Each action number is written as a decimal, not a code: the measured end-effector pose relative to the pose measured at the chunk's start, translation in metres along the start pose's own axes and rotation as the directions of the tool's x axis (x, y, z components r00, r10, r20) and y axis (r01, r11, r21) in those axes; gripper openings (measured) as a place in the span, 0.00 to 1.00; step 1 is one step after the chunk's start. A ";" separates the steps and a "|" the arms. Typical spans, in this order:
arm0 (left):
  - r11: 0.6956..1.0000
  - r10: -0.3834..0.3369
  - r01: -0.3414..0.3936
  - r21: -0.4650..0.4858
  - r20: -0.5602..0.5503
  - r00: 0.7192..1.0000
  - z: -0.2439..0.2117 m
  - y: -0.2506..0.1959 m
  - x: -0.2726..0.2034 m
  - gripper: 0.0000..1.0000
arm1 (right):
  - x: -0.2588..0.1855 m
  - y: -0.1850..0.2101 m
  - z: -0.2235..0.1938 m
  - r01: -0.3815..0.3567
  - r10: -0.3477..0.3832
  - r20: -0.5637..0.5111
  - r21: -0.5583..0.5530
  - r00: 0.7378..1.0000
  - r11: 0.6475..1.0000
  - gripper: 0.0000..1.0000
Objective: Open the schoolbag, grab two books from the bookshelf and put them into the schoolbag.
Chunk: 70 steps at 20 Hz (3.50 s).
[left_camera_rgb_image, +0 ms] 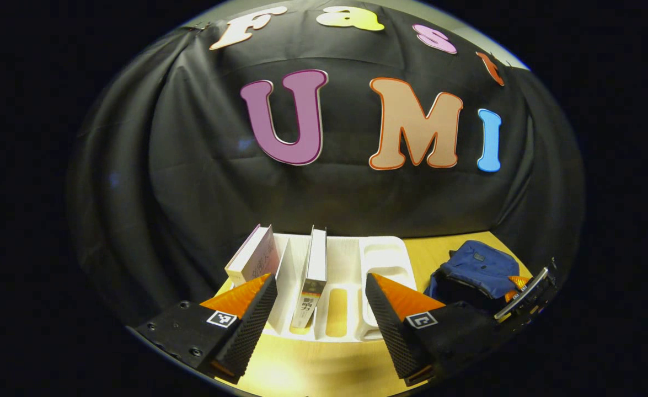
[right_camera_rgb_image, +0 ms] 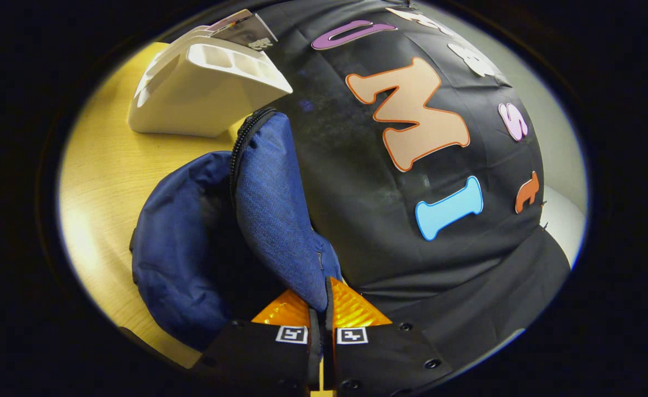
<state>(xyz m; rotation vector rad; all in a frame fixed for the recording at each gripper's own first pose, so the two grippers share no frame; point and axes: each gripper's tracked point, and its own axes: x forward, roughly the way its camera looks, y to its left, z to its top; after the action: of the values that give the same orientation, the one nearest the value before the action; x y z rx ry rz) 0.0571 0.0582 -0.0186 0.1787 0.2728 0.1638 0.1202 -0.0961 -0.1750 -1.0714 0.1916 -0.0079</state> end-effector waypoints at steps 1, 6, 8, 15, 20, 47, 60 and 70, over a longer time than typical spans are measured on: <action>1.000 -0.005 0.005 0.012 -0.013 1.000 0.002 0.001 0.007 0.92 | 0.001 -0.001 0.000 0.001 -0.001 0.000 0.002 1.000 1.000 0.03; 0.999 -0.033 0.034 0.007 -0.113 0.993 0.002 0.006 0.046 0.92 | 0.002 -0.003 -0.001 -0.002 0.002 0.006 -0.001 1.000 1.000 0.05; 0.999 -0.047 0.048 0.003 -0.170 0.984 -0.003 0.005 0.062 0.92 | 0.002 -0.002 -0.001 -0.004 0.004 0.009 -0.005 1.000 1.000 0.03; 0.994 -0.105 0.107 -0.017 -0.394 0.913 -0.023 0.004 0.103 0.92 | -0.001 -0.006 -0.006 -0.002 0.002 0.019 0.014 1.000 1.000 0.03; 0.991 -0.113 0.136 0.001 -0.549 0.828 -0.035 0.005 0.124 0.90 | 0.001 -0.011 -0.007 0.003 -0.004 0.025 0.024 1.000 1.000 0.05; 0.987 -0.077 0.158 0.004 -0.859 0.506 -0.096 0.033 0.146 0.50 | 0.002 -0.014 -0.006 0.006 -0.006 0.010 0.019 1.000 1.000 0.03; 1.000 -0.014 0.002 -0.015 -0.894 0.448 -0.094 0.041 0.111 0.35 | 0.002 -0.015 -0.005 0.001 -0.001 0.015 0.016 1.000 1.000 0.03; 0.998 -0.060 -0.004 -0.070 -0.878 0.476 -0.050 0.029 0.034 0.35 | 0.001 -0.016 -0.005 0.005 -0.006 0.024 0.022 1.000 1.000 0.03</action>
<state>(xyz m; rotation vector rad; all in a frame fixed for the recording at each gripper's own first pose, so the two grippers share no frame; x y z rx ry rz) 0.0714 0.1004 -0.0690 0.0034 1.3372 0.2243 0.1221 -0.1081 -0.1639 -1.0493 0.1668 -0.0023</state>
